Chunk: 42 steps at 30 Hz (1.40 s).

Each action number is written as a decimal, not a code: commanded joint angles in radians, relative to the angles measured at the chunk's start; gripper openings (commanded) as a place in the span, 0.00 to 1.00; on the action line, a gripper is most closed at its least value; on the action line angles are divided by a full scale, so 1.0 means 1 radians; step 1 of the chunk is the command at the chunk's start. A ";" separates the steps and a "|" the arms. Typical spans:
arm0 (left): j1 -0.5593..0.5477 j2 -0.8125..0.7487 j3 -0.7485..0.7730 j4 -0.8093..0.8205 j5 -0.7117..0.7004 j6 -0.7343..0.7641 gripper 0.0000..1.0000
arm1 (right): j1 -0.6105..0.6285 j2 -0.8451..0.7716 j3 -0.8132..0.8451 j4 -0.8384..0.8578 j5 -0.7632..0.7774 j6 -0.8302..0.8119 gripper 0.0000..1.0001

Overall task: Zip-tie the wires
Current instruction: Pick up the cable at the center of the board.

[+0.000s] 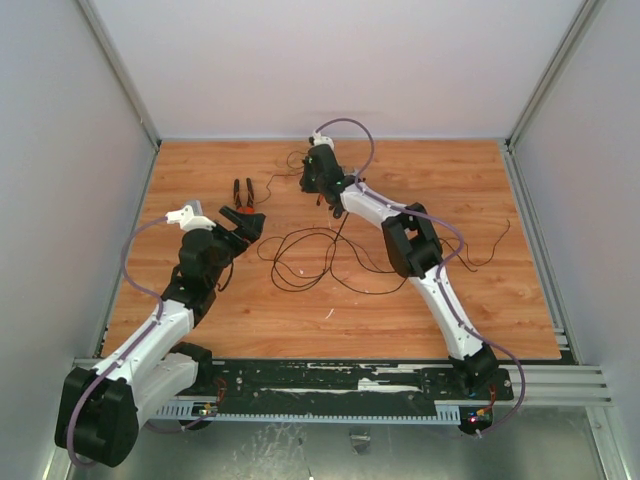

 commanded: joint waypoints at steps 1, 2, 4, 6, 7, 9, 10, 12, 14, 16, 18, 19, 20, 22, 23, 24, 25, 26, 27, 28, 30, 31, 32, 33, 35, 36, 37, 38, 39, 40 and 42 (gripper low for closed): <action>0.011 -0.034 0.034 -0.001 0.002 0.020 0.98 | 0.002 -0.176 -0.017 0.031 -0.028 -0.100 0.00; 0.011 -0.040 0.035 -0.005 0.004 0.018 0.98 | 0.003 -0.202 -0.014 0.029 -0.032 -0.123 0.00; 0.011 -0.052 0.034 -0.008 0.005 0.010 0.98 | 0.002 -0.252 0.005 0.022 -0.039 -0.164 0.00; 0.012 -0.062 0.033 -0.014 0.008 0.003 0.98 | 0.003 -0.296 0.045 0.008 -0.048 -0.208 0.00; 0.012 -0.066 0.035 -0.018 0.009 0.002 0.98 | 0.002 -0.315 0.067 0.001 -0.046 -0.228 0.00; 0.012 -0.075 0.036 -0.025 0.012 0.000 0.98 | -0.001 -0.350 0.122 -0.008 -0.044 -0.268 0.00; 0.012 -0.079 0.038 -0.029 0.014 0.000 0.98 | -0.001 -0.369 0.147 -0.010 -0.035 -0.285 0.00; 0.012 -0.088 0.039 -0.036 0.017 -0.003 0.98 | -0.008 -0.407 0.189 0.001 -0.019 -0.309 0.00; 0.012 -0.097 0.042 -0.038 0.022 -0.005 0.98 | -0.019 -0.455 0.212 0.031 -0.028 -0.319 0.00; 0.013 -0.104 0.043 -0.041 0.029 -0.008 0.98 | -0.029 -0.491 0.233 0.059 -0.048 -0.320 0.00; 0.013 -0.109 0.045 -0.044 0.040 -0.010 0.98 | -0.038 -0.526 0.249 0.074 -0.064 -0.317 0.00; 0.014 -0.111 0.047 -0.044 0.044 -0.008 0.98 | -0.043 -0.545 0.249 0.078 -0.072 -0.319 0.00; 0.014 -0.112 0.050 -0.043 0.052 -0.005 0.98 | -0.045 -0.564 0.244 0.080 -0.076 -0.319 0.00; 0.013 -0.114 0.056 -0.037 0.066 0.004 0.98 | -0.048 -0.607 0.226 0.078 -0.087 -0.319 0.00; 0.014 -0.114 0.057 -0.027 0.080 0.012 0.98 | -0.050 -0.631 0.211 0.075 -0.091 -0.318 0.00; 0.013 -0.114 0.060 -0.015 0.098 0.019 0.98 | -0.051 -0.656 0.189 0.075 -0.093 -0.320 0.00; 0.014 -0.112 0.061 -0.001 0.115 0.024 0.98 | -0.051 -0.678 0.165 0.077 -0.095 -0.321 0.00; 0.013 -0.109 0.061 0.017 0.135 0.029 0.98 | -0.052 -0.699 0.140 0.077 -0.095 -0.322 0.00; 0.014 -0.105 0.060 0.033 0.158 0.033 0.98 | -0.054 -0.717 0.123 0.072 -0.096 -0.322 0.00; 0.014 -0.099 0.060 0.049 0.183 0.038 0.98 | -0.055 -0.735 0.106 0.065 -0.097 -0.323 0.00; 0.014 -0.082 0.057 0.090 0.243 0.045 0.99 | -0.057 -0.764 0.074 0.050 -0.101 -0.325 0.00; 0.014 -0.071 0.052 0.125 0.279 0.048 0.98 | -0.058 -0.781 0.056 0.047 -0.104 -0.325 0.00; 0.013 -0.059 0.047 0.162 0.323 0.047 0.98 | -0.057 -0.793 0.038 0.047 -0.109 -0.326 0.00; 0.012 -0.045 0.046 0.205 0.365 0.045 0.98 | -0.057 -0.808 0.024 0.045 -0.117 -0.325 0.00; 0.012 -0.018 0.073 0.272 0.434 0.043 0.98 | -0.057 -0.828 0.008 0.026 -0.152 -0.324 0.00; 0.012 -0.007 0.097 0.298 0.455 0.044 0.98 | -0.057 -0.839 0.006 0.008 -0.172 -0.325 0.00; 0.011 0.001 0.132 0.312 0.474 0.053 0.98 | -0.057 -0.848 0.004 -0.011 -0.189 -0.328 0.00; 0.011 0.010 0.168 0.316 0.487 0.064 0.98 | -0.057 -0.857 0.000 -0.033 -0.209 -0.333 0.00; 0.011 0.018 0.212 0.311 0.494 0.077 0.98 | -0.058 -0.870 -0.009 -0.053 -0.231 -0.343 0.00; 0.010 0.029 0.256 0.302 0.500 0.084 0.98 | -0.058 -0.884 -0.022 -0.073 -0.257 -0.357 0.00; 0.011 0.056 0.343 0.287 0.523 0.067 0.98 | -0.058 -0.930 -0.070 -0.104 -0.322 -0.415 0.00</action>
